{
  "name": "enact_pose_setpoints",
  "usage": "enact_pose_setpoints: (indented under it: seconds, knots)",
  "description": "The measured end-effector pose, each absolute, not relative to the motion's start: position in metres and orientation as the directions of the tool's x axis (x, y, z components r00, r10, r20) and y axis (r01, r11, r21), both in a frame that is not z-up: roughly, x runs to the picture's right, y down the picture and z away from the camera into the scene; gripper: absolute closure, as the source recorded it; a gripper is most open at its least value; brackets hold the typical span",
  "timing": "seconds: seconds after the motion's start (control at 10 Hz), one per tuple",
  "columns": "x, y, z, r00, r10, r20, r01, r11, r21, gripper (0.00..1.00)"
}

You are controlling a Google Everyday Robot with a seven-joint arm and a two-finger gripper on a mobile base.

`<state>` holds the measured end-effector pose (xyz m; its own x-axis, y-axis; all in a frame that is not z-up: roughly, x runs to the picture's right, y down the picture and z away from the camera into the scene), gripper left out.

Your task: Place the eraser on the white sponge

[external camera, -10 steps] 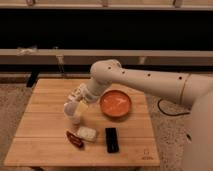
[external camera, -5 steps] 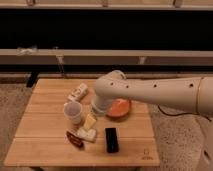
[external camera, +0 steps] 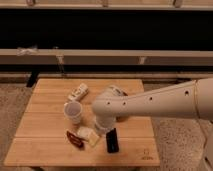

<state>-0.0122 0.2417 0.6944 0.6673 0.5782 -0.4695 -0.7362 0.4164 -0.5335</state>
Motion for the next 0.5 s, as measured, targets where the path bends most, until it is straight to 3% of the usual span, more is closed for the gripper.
enact_pose_setpoints:
  seconds: [0.5]
  knots:
    - [0.034,0.284,0.714,0.564,0.603,-0.565,-0.82,0.326,-0.471,0.2]
